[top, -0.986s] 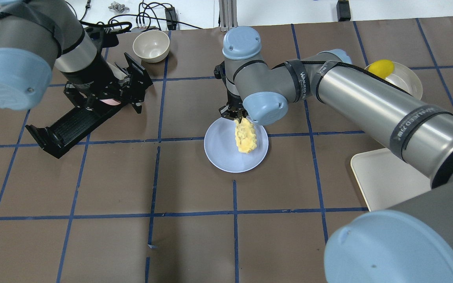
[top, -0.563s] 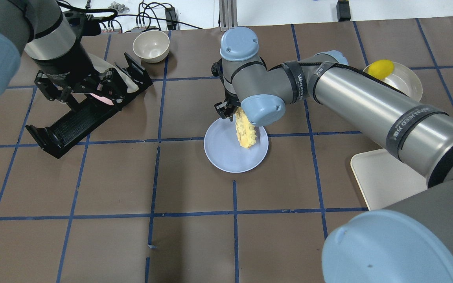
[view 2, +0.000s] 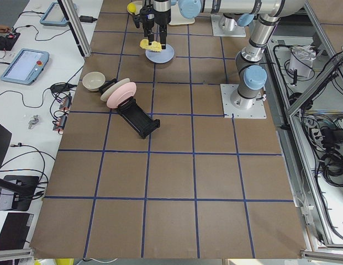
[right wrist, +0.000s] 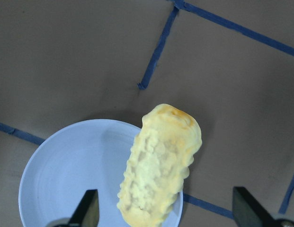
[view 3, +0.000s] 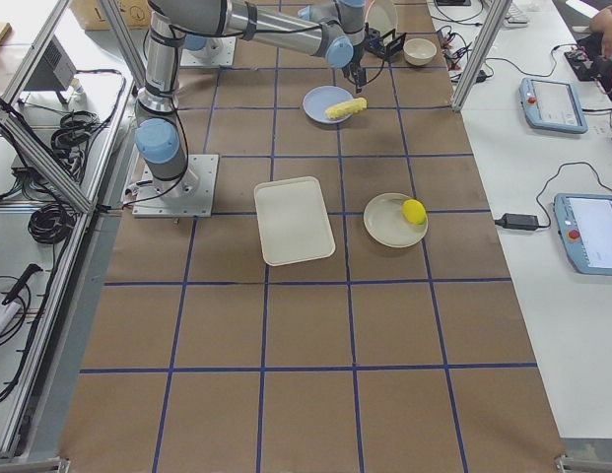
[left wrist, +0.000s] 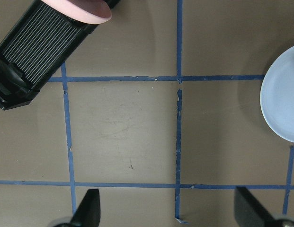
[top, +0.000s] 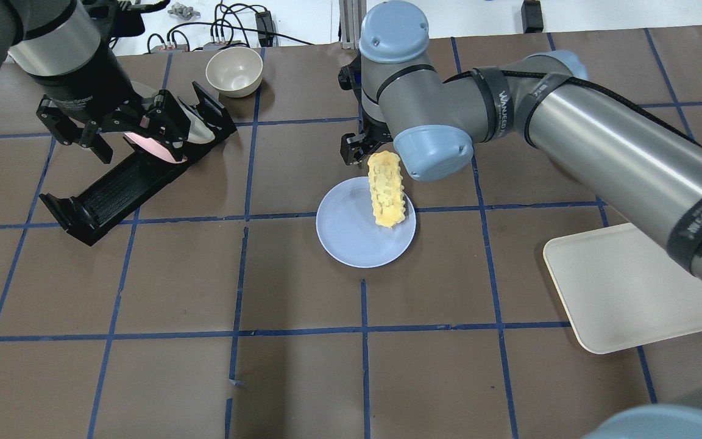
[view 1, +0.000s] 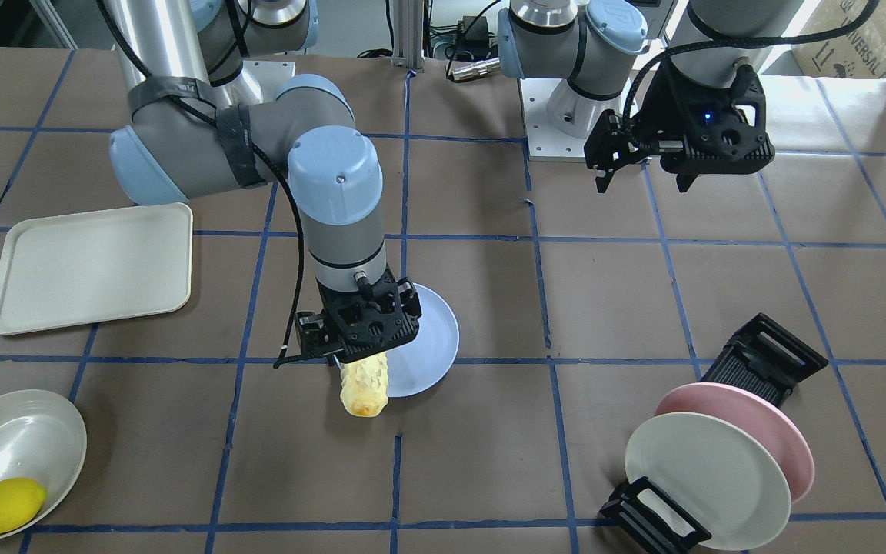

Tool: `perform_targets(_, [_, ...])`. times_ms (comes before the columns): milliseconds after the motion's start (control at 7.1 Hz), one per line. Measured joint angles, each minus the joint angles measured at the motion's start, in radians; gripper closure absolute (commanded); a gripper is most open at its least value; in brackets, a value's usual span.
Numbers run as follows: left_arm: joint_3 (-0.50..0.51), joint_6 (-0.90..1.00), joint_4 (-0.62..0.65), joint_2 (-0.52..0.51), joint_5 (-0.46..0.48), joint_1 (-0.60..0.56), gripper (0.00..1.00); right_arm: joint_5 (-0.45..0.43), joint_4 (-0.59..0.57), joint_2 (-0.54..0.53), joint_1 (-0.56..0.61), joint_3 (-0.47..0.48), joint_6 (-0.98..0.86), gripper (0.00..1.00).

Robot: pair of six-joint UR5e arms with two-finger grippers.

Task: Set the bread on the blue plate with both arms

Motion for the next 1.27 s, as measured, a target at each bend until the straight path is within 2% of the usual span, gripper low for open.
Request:
perform_targets(282, [-0.001, -0.005, -0.019, -0.011, -0.01, 0.005, 0.0, -0.011, 0.101, -0.124, -0.072, 0.037, -0.1, 0.0])
perform_targets(704, [0.002, -0.01, -0.02, -0.013, -0.007, 0.004, 0.0, -0.003, 0.18, -0.359, -0.206, 0.191, -0.19, 0.0])
perform_targets(845, [0.011, -0.01, -0.022, -0.008, 0.001, 0.008, 0.0, -0.001, 0.205, -0.397, -0.227, 0.206, -0.195, 0.0])
perform_targets(1268, [0.023, -0.027, 0.02, -0.007, 0.005, 0.012, 0.0, -0.002, 0.346, -0.408, -0.233, 0.113, -0.181, 0.0])
